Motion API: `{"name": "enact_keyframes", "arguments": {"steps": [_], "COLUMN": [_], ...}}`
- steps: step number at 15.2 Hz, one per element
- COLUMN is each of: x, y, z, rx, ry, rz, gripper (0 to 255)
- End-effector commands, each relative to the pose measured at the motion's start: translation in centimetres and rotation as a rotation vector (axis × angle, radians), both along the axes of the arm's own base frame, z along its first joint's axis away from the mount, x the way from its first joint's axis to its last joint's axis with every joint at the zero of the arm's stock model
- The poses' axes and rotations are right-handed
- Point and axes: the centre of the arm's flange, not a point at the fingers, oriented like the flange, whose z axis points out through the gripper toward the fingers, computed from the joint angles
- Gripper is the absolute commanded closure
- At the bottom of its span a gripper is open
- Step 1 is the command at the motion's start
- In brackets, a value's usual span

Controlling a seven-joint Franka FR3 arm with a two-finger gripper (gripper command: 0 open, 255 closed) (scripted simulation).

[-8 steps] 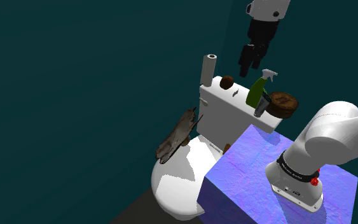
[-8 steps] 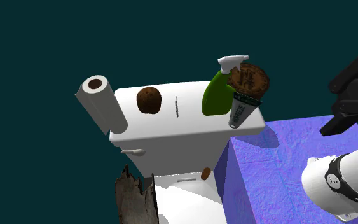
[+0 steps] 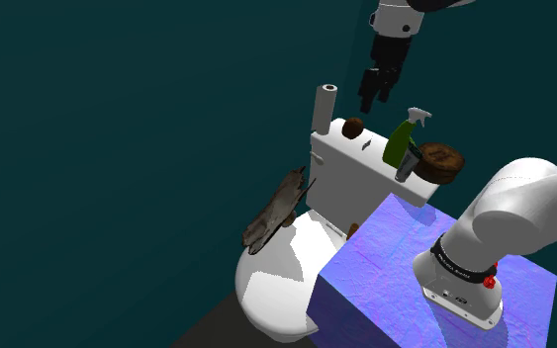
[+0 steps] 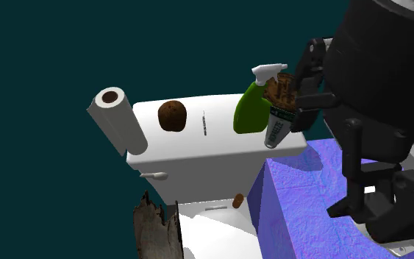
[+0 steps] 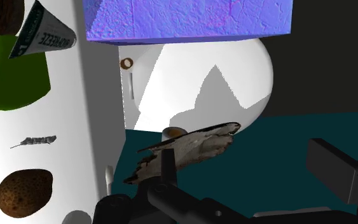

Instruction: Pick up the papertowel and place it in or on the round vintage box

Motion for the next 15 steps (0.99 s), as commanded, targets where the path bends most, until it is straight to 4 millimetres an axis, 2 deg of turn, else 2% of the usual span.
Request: {"name": "enact_keyframes", "arguments": {"steps": [1,15], "x": [1.9,14.6], "y": [-1.6,-13.0], "z": [-1.0,-6.5], "rx": [-0.005,-0.032], "ry": [-0.003,-0.026], "rz": [0.002,0.012], "gripper": [0,0]}}
